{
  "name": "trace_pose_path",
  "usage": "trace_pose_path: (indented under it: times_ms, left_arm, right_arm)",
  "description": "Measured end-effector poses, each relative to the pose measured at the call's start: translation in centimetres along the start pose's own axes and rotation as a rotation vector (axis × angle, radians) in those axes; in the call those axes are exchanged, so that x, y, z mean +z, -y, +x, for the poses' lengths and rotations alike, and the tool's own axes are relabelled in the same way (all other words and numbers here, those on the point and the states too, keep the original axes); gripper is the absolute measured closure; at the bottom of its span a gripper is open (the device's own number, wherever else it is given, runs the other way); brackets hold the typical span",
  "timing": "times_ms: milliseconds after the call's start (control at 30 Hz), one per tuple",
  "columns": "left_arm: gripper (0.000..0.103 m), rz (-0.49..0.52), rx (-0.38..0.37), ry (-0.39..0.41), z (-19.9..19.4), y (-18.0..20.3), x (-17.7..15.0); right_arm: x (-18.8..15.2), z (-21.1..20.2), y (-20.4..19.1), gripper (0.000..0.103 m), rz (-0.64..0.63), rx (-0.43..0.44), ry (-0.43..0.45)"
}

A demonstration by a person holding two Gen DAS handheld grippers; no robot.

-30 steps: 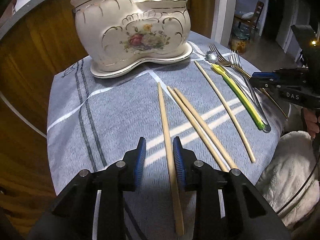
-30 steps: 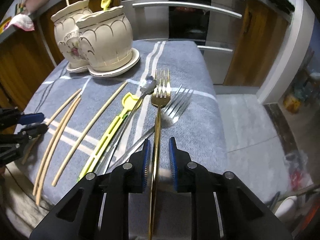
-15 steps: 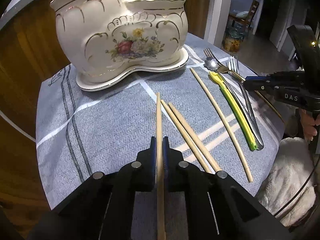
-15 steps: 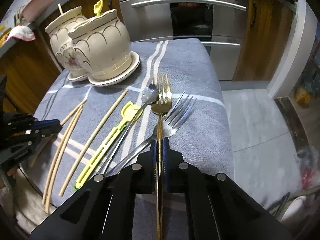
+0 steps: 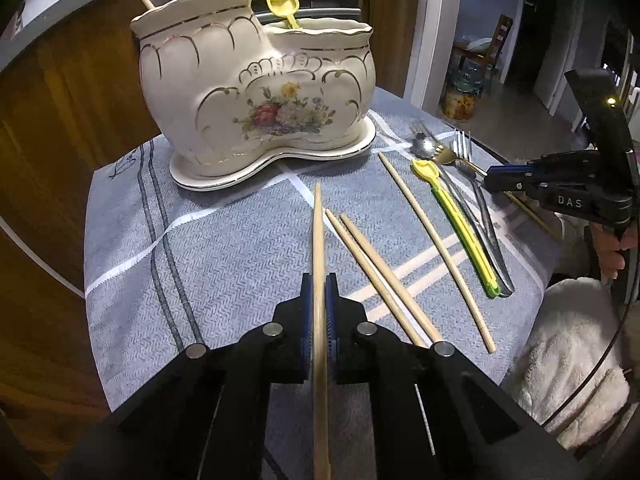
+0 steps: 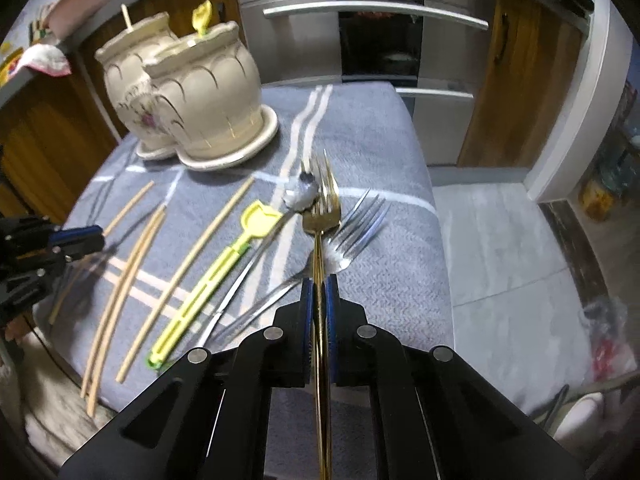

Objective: Organize utensils
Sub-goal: 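Lower chopstick into tall cup with left tool while right tool lowers gold fork into short cup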

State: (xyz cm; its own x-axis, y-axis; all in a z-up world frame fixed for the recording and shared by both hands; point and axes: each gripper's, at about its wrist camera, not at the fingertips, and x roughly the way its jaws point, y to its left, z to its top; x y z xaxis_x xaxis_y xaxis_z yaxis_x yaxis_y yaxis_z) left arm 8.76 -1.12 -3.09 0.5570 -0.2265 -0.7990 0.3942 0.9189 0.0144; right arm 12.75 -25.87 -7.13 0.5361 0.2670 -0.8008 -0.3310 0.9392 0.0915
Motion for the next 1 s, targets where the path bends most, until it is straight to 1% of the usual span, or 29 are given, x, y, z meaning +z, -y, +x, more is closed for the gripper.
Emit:
trace_pose_path:
  times_ms: [100,200,400,467,600,667,700,733,800,867,1000]
  left_arm:
    - [0.097,-0.003,0.001,-0.001,0.1,-0.3,-0.1]
    - [0.097,-0.008,0.000,0.003,0.1,-0.3,-0.1]
    - [0.097,-0.004,-0.004,0.005,0.1,-0.1,-0.1]
    - [0.097,-0.005,-0.007,0.006,0.0,-0.2,-0.1]
    - [0.097,-0.007,-0.010,0.010,0.0,-0.3,0.0]
    - [0.097,-0.009,-0.012,0.014,0.0,-0.5,0.0]
    - [0.097,-0.011,-0.013,0.016,-0.1,-0.5,0.0]
    - [0.097,-0.014,-0.016,0.020,-0.1,-0.6,0.1]
    - [0.097,-0.018,-0.019,0.027,-0.2,-0.6,0.1]
    - [0.097,-0.021,-0.023,0.036,-0.3,-0.7,0.1]
    - [0.097,-0.035,-0.035,0.088,-1.4,-1.2,0.1]
  right_arm:
    - [0.5,-0.1,0.2,0.095,0.016,0.000,0.010]
    - [1.4,-0.6,0.1,0.095,0.022,-0.001,0.046]
    - [2.5,1.1,-0.1,0.092,0.011,-0.010,0.000]
    - [2.6,1.5,-0.1,0.089,0.009,-0.021,-0.007]
    - [2.7,1.9,-0.1,0.089,0.004,-0.023,-0.007]
    - [2.7,2.0,-0.5,0.090,-0.019,-0.041,-0.006]
    - [2.6,2.0,-0.8,0.095,-0.030,-0.042,-0.003]
    - [2.6,2.0,-1.0,0.097,-0.045,-0.052,0.000]
    - [2.5,1.8,-1.4,0.097,-0.062,-0.065,0.005]
    - [2.3,1.5,-1.6,0.098,-0.068,-0.066,0.019]
    - [2.1,-0.9,-2.4,0.098,-0.096,-0.072,0.126]
